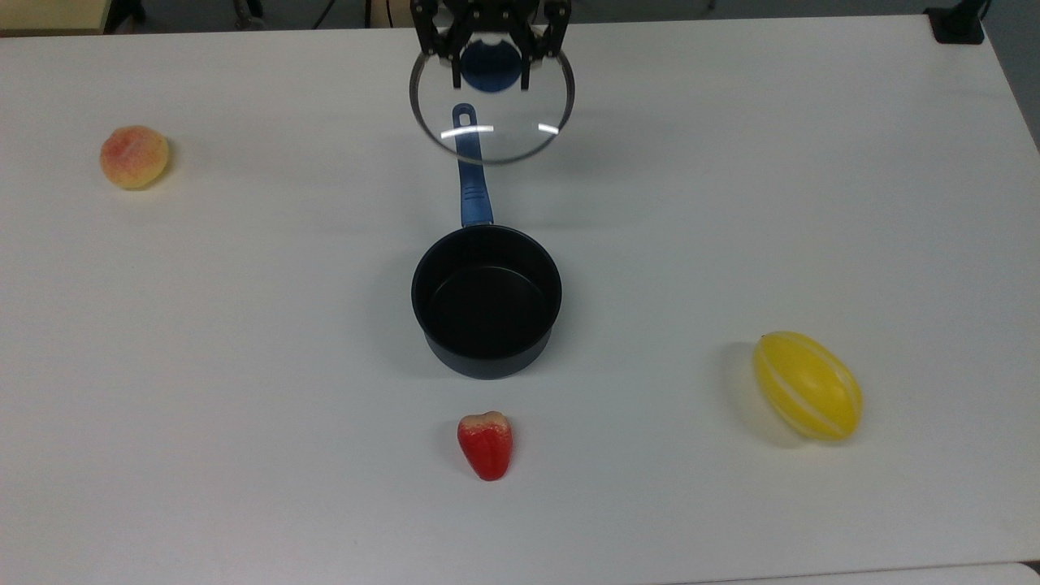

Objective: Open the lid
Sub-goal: 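Lift the glass lid off the saucepan and carry it beside the handle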

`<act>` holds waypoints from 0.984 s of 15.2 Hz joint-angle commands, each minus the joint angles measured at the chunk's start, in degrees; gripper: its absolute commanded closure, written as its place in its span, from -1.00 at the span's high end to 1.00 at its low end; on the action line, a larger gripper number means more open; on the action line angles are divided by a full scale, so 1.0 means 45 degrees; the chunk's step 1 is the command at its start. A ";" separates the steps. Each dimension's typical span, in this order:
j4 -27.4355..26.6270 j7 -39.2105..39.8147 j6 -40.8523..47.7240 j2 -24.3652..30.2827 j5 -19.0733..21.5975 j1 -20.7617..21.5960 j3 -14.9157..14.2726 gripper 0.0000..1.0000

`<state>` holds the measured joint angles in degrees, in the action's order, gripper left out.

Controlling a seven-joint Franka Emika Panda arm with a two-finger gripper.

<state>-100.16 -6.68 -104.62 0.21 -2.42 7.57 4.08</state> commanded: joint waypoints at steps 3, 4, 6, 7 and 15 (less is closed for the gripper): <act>-0.2855 0.1368 0.0710 0.2433 0.0479 0.0211 0.0322 -0.78; -0.3226 0.1387 0.0729 0.2590 0.0479 0.0211 0.0497 -0.78; -0.3988 0.1620 0.0729 0.2922 0.0479 0.0211 0.0791 -0.78; -0.4397 0.1699 0.0729 0.3097 0.0479 0.0269 0.0927 -0.78; -0.5942 0.1544 -0.0594 0.2651 0.0499 0.0290 0.2235 -0.78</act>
<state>-123.17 -0.38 -102.56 11.80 -1.27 8.73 12.57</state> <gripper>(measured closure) 0.344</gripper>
